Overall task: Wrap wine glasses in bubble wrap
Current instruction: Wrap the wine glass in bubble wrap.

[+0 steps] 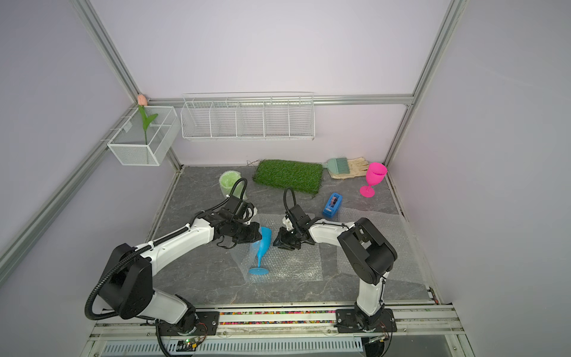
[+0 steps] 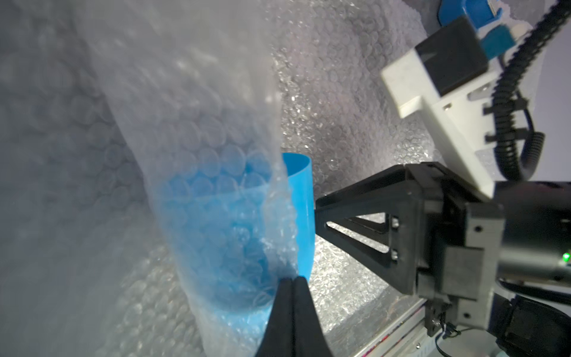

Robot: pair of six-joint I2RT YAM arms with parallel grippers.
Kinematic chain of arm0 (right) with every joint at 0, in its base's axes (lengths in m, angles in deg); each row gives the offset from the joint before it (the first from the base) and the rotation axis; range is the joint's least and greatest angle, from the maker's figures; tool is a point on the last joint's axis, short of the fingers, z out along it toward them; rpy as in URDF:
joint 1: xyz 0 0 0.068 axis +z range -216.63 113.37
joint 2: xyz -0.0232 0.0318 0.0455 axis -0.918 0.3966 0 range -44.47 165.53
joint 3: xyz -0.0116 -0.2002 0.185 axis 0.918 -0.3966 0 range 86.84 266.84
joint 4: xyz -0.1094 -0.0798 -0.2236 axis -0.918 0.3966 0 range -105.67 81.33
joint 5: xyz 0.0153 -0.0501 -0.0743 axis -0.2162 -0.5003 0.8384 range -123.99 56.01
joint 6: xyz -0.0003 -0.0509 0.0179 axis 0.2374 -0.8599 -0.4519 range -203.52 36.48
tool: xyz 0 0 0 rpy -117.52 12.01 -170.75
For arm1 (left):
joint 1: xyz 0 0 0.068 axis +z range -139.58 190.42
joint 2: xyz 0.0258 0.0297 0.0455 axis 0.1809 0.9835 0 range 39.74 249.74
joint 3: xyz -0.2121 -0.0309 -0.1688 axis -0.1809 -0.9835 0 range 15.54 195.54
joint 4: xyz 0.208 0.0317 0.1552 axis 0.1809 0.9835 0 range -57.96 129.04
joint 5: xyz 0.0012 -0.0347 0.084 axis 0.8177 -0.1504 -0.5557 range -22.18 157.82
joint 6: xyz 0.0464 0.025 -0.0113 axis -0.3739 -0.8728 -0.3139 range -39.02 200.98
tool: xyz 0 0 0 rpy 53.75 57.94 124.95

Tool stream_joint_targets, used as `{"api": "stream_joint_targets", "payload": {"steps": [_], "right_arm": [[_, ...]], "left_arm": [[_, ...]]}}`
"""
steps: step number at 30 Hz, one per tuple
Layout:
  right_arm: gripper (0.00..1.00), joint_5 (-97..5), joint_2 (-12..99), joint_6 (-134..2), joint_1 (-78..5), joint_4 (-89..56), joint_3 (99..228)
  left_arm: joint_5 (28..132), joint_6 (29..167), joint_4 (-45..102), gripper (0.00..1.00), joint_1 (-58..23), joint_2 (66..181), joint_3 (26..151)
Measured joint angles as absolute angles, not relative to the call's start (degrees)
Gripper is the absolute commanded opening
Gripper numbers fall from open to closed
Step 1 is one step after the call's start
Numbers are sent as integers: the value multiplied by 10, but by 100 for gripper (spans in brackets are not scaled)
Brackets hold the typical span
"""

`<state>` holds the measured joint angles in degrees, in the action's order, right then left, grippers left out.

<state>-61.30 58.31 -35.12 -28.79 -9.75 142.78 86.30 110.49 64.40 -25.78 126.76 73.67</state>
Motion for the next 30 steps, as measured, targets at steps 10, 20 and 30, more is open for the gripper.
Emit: {"api": "stream_joint_targets", "payload": {"steps": [10, 20, 30], "right_arm": [[43, -689, 550, -327, -309, -176, 1447], [31, -723, 592, -319, -309, -188, 1472], [7, -726, 597, -313, -309, -192, 1475]], "left_arm": [[875, 1117, 619, 0, -273, 1288, 746], [894, 1120, 604, 0, -273, 1288, 746], [897, 1120, 604, 5, -273, 1277, 746]]}}
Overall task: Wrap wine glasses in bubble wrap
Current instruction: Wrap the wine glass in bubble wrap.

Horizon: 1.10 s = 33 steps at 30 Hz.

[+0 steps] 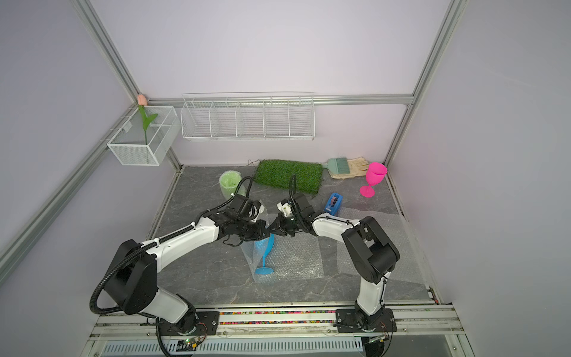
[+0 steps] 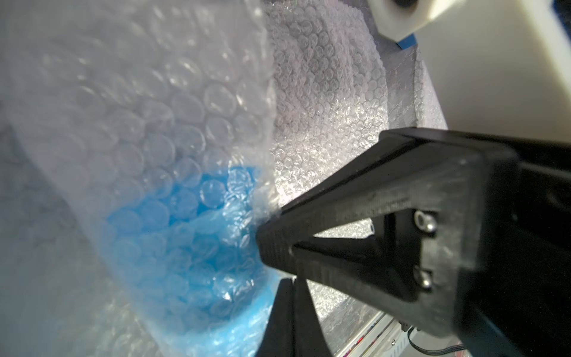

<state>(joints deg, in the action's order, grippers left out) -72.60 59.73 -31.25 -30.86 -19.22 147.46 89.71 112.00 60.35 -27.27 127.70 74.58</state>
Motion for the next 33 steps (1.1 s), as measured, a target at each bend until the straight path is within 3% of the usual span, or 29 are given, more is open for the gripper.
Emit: {"api": "stream_joint_targets", "payload": {"steps": [3, 6, 12, 17, 19, 26, 31, 33], "right_arm": [[7, -726, 597, -313, -308, -192, 1475], [7, -725, 597, -313, -308, -192, 1475], [7, -724, 597, -315, -308, -192, 1475], [7, -724, 598, -315, -308, -190, 1475], [7, -724, 598, -316, -308, -190, 1475], [7, -724, 598, -317, -308, -187, 1475], [7, -723, 598, -319, -309, -181, 1476], [13, -721, 598, -321, -311, -176, 1476]], "left_arm": [[885, 1119, 626, 26, -273, 1267, 757], [859, 1112, 673, 39, -273, 1248, 788], [778, 1113, 777, 53, -273, 1187, 853], [742, 1120, 833, 56, -273, 1181, 856], [739, 1123, 841, 50, -273, 1190, 853], [762, 1138, 826, 3, -273, 1209, 814], [797, 1139, 787, 0, -274, 1215, 805], [812, 1140, 765, 0, -274, 1215, 800]]}}
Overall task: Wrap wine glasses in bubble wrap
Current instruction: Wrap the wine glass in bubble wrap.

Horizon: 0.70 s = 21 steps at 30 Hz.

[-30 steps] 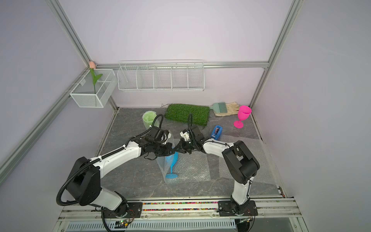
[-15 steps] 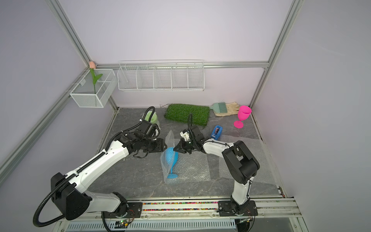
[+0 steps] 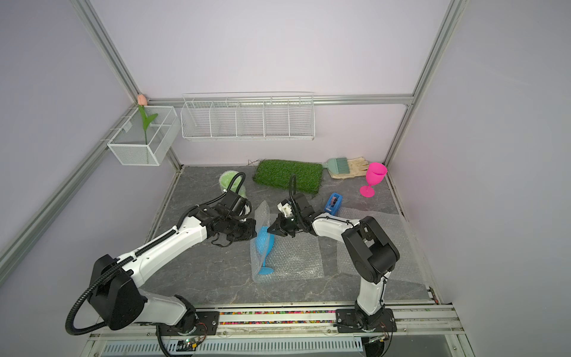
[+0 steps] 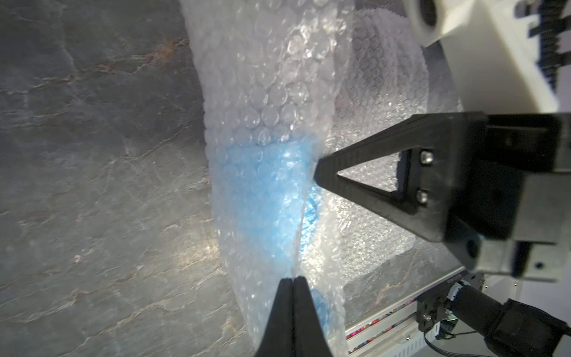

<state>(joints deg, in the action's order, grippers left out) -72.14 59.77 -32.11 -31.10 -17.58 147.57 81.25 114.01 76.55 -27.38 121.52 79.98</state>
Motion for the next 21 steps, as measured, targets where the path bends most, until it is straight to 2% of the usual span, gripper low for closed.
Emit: {"api": "stream_joint_targets", "payload": {"steps": [2, 3, 7, 9, 11, 14, 21], "right_arm": [[25, -717, 593, -324, -315, -166, 1475], [35, -712, 587, -324, -319, -160, 1473], [56, -698, 541, -325, -334, -139, 1456], [63, -696, 516, -319, -338, -140, 1443], [66, -699, 499, -311, -338, -146, 1432], [61, -710, 503, -301, -335, -159, 1430], [26, -729, 544, -282, -328, -185, 1428]], "left_arm": [[829, 1143, 743, 0, -275, 1220, 796], [837, 1144, 731, 0, -276, 1225, 795], [861, 1149, 691, 0, -284, 1254, 794], [870, 1150, 678, 0, -288, 1266, 793], [878, 1151, 666, 0, -292, 1275, 793], [891, 1153, 646, 0, -296, 1284, 791], [918, 1157, 614, 0, -299, 1288, 777]]}}
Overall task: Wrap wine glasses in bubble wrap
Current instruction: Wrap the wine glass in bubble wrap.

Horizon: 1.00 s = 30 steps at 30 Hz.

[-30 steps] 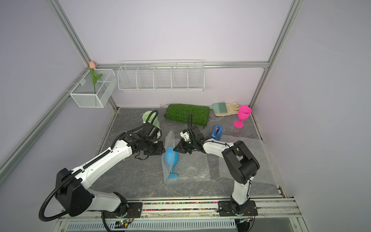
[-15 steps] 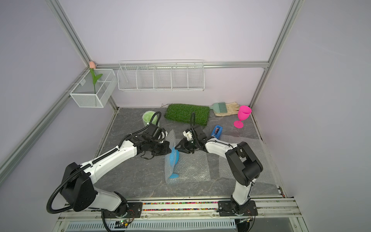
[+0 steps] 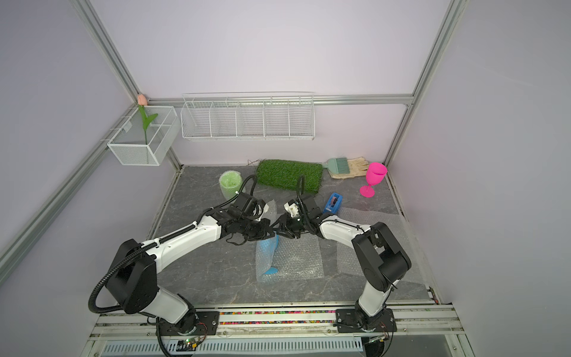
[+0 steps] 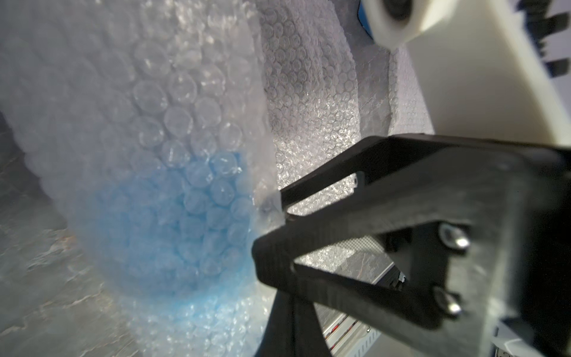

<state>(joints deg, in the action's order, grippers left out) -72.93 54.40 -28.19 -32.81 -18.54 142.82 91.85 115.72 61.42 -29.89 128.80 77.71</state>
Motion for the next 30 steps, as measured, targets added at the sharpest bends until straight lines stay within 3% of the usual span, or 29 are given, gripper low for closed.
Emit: {"api": "stream_joint_targets", "payload": {"steps": [2, 4, 10, 16, 21, 30], "right_arm": [[14, -730, 547, -284, -328, -184, 1427], [8, -729, 547, -287, -328, -180, 1426], [7, -716, 547, -320, -332, -142, 1426], [7, -700, 547, -355, -349, -113, 1424], [7, -693, 547, -377, -362, -100, 1418], [7, -698, 570, -400, -389, -103, 1405]], "left_arm": [[923, 1160, 606, 0, -299, 1288, 773], [923, 1162, 604, 0, -300, 1288, 771], [892, 1153, 640, 56, -301, 1283, 786], [814, 1144, 706, 90, -301, 1271, 846], [764, 1151, 735, 100, -312, 1300, 877], [676, 1206, 748, 100, -358, 1416, 935]]}}
